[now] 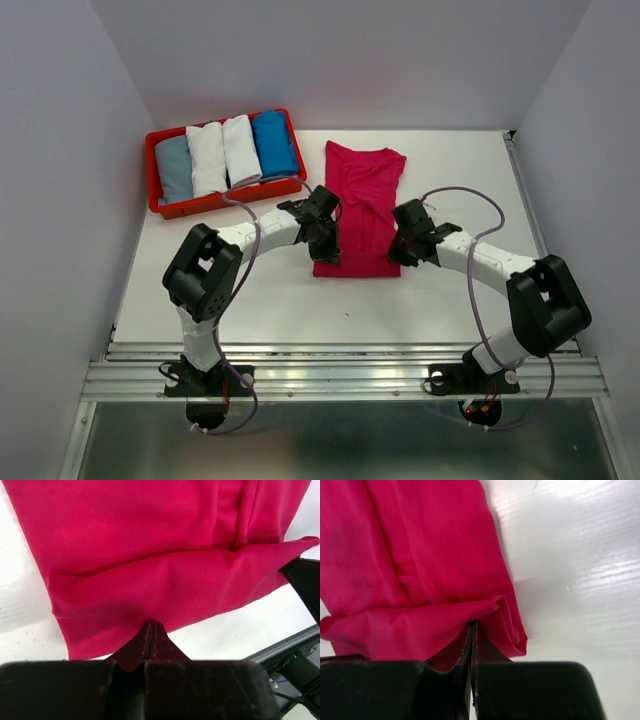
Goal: Roll the t-shirts
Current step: Roll the T-shirt to the center of the board.
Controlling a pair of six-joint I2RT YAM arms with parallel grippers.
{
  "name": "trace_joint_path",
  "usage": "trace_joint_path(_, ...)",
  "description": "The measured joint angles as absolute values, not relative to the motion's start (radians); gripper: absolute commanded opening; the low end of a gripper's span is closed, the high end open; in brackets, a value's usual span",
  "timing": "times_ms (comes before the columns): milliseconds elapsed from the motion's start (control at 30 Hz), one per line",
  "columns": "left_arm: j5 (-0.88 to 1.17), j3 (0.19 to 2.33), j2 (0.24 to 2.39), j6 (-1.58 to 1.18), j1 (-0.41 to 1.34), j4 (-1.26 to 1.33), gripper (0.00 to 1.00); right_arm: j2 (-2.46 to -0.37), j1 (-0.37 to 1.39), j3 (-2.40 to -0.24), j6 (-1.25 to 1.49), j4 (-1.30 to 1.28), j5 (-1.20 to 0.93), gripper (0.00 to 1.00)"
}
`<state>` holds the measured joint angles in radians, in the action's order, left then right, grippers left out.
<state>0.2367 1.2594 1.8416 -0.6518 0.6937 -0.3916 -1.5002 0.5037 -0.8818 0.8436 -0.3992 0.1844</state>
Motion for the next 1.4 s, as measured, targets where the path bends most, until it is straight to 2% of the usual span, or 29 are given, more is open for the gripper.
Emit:
trace_joint_path(300,0.229,1.298,1.88,-0.632,0.665,-0.4,0.0,-1.545,0.49,-0.902,0.829,-0.382,0.187,0.01)
trace_joint_path(600,0.224,1.298,1.811,-0.629,0.665,-0.423,0.0,-1.401,0.495,-0.909,0.83,-0.366,0.107,0.01)
trace_joint_path(800,0.211,1.283,1.778,-0.632,0.664,-0.399,0.0,-1.491,0.511,-0.91,0.845,-0.305,0.053,0.01)
trace_joint_path(1167,0.152,1.19,1.854,-0.628,0.633,-0.366,0.0,-1.569,0.512,-0.846,0.872,-0.287,0.136,0.01)
trace_joint_path(1400,0.099,1.192,1.783,-0.611,0.631,-0.403,0.0,-1.401,0.512,-0.857,0.85,-0.344,0.201,0.01)
